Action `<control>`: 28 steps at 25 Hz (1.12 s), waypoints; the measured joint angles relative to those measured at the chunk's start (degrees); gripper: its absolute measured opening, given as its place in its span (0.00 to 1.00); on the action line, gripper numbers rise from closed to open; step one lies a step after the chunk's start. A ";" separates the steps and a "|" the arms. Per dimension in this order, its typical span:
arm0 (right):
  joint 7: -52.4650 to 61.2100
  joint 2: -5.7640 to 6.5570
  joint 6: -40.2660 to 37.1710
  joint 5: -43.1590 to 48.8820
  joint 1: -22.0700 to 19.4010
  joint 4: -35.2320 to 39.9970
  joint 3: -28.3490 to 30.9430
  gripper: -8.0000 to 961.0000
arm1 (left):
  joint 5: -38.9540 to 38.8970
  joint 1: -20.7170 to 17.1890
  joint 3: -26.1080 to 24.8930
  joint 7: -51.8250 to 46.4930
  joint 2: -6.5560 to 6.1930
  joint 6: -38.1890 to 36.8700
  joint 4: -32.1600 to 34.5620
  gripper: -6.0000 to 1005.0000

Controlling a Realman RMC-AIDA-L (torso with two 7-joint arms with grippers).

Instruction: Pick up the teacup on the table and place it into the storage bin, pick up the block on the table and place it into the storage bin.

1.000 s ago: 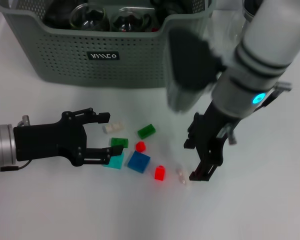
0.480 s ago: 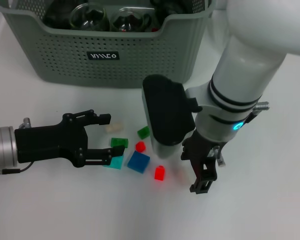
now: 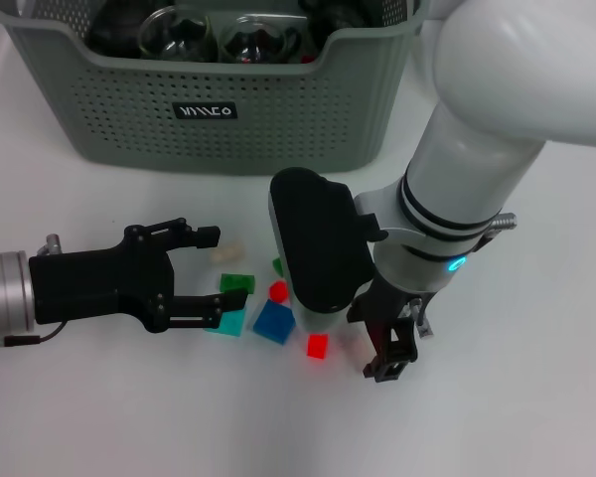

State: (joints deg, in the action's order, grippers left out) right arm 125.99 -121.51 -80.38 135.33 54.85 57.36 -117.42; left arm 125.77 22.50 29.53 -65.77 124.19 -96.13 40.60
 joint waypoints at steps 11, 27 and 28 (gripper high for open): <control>2.63 0.54 -0.28 0.06 -0.11 1.46 0.34 0.53 | 0.00 0.00 -0.06 0.05 0.00 -0.03 0.00 0.87; 2.10 1.44 -16.79 1.43 7.75 22.09 55.64 0.46 | 0.45 0.13 -0.79 0.36 -0.24 -0.61 0.28 0.87; 2.91 1.55 -13.96 0.88 9.20 20.76 59.31 0.46 | 0.44 0.18 -0.79 0.37 -0.24 -0.61 0.26 0.87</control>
State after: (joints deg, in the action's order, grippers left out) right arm 128.90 -119.96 -94.34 136.21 64.05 78.13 -58.10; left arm 126.20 22.68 28.74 -65.40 123.94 -96.74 40.86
